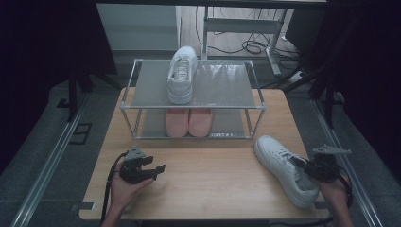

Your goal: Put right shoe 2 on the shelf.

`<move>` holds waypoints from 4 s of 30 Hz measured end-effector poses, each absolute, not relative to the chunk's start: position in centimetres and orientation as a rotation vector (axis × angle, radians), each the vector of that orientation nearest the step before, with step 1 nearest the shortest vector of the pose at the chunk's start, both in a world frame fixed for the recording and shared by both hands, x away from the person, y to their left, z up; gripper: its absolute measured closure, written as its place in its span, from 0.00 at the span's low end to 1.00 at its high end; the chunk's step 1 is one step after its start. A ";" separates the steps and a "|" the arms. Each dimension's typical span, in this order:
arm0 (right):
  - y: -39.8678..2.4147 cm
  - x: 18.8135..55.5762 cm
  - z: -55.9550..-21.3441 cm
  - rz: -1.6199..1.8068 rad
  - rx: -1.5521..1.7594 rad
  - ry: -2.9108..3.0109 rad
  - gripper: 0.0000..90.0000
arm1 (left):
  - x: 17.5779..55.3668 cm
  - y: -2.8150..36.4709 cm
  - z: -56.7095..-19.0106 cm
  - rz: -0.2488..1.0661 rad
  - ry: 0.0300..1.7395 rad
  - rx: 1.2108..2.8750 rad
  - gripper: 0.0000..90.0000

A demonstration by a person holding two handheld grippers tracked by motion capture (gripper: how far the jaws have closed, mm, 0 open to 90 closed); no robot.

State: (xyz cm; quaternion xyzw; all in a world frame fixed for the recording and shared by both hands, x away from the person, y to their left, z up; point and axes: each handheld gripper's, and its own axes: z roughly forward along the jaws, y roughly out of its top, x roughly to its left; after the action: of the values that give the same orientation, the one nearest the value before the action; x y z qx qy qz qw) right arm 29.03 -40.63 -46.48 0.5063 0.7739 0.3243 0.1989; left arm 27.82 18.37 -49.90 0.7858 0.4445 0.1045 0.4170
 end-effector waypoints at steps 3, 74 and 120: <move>-40.5 28.9 -46.4 0.935 1.413 2.152 0.91 | 27.8 18.4 -49.9 0.261 1.118 1.971 0.39; -28.7 27.9 -38.1 1.543 1.069 2.115 0.91 | 27.9 18.5 -50.1 0.239 1.122 1.973 0.40; -23.2 39.4 -29.4 1.499 1.257 1.920 0.91 | 28.0 18.6 -50.3 0.242 1.117 1.961 0.40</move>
State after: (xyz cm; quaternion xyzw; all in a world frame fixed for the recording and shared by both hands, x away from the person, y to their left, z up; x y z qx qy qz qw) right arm 39.45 -23.19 -29.45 0.4496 0.6865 0.5358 0.1988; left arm 28.04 18.61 -50.32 0.7831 0.4461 0.0967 0.4225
